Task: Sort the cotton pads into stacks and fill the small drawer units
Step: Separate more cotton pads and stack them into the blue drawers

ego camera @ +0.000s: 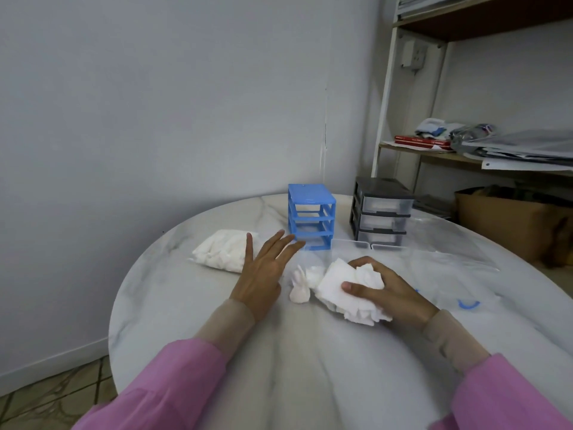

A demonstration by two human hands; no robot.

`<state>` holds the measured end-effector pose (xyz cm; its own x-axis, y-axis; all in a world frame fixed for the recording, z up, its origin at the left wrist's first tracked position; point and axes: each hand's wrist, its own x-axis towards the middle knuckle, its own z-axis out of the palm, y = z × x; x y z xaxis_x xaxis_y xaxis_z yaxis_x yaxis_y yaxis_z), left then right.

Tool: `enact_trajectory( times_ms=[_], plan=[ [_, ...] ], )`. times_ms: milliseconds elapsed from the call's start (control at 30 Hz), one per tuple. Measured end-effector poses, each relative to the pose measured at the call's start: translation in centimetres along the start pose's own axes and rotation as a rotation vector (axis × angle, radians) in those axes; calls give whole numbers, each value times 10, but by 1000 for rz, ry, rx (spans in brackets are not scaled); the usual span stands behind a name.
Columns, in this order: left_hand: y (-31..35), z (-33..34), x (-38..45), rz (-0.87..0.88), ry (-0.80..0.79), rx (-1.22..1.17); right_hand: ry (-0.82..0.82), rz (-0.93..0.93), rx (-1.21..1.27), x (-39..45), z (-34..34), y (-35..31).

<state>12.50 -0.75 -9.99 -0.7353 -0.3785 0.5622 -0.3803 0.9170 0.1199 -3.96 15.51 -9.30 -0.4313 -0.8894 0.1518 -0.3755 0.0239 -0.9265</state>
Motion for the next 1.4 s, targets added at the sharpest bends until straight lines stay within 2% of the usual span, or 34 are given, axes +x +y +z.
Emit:
enact_trajectory(
  times_ms=[133,267,467,600,700,800,867,1000,1400],
  plan=[
    [7,10,11,107,211,-224,20,1,67,3,-2,-5],
    [29,8,14,39,99,-378,-1,-54,25,6,0,-2],
    [39,19,9,-18,-56,-643,74,-143,-5,4,4,6],
    [43,18,8,-110,-19,-975,115,-159,-17,3,7,3],
    [45,18,8,-126,-14,-1095,126,-166,-72,1,10,0],
    [45,16,9,-163,-16,-1152,185,-210,-128,-1,11,-7],
    [44,16,10,-158,-26,-1090,245,-234,-186,-2,12,-10],
    [46,14,8,-177,-62,-1123,317,-187,-186,-7,11,-14],
    [48,13,10,-197,-120,-1301,262,-255,-147,-8,12,-17]
  ],
)
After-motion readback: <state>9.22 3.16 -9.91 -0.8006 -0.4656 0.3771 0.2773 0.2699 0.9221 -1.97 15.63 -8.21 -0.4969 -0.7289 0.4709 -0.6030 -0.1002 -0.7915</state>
